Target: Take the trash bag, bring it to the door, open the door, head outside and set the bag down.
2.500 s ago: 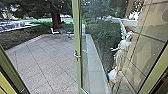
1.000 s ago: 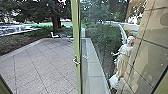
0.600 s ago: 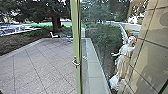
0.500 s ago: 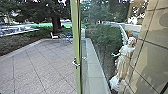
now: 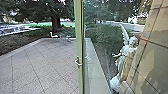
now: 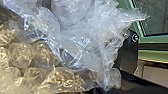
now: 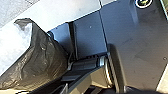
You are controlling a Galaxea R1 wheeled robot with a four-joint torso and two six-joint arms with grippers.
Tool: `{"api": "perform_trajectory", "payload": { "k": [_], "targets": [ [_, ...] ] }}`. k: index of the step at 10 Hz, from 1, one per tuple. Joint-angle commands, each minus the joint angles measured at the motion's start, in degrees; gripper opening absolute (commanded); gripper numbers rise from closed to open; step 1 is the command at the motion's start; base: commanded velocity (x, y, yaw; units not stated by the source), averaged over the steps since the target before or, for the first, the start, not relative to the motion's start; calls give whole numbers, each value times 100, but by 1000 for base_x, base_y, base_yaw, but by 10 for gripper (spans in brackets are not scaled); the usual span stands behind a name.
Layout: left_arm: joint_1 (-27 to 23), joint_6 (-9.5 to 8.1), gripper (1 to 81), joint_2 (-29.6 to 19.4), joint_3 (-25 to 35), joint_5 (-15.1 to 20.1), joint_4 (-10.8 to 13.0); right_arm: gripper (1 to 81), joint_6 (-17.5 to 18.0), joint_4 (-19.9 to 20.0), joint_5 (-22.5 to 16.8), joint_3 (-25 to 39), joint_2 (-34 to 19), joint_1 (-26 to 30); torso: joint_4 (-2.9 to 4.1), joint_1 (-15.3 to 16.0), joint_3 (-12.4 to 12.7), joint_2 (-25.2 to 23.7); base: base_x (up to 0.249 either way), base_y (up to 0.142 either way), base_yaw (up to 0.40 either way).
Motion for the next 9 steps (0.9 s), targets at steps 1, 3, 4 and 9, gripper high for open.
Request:
{"api": "perform_trajectory", "payload": {
  "k": [1,3,4,9],
  "targets": [
    [-303,9,10,-67,56,413,-2,811,-8,-55,-153,42,14,307,0,5,0,0,70,0,0],
    [-303,9,10,-67,56,413,-2,811,-8,-55,-153,42,22,307,0,5,2,-5,70,0,0],
    [-303,9,10,-67,56,413,-2,811,-8,-55,-144,42,22,307,0,10,0,2,70,0,0],
    [-294,9,10,-67,56,413,-2,811,-7,-98,-152,42,40,307,0,13,-5,4,70,0,0]
  ]
}}
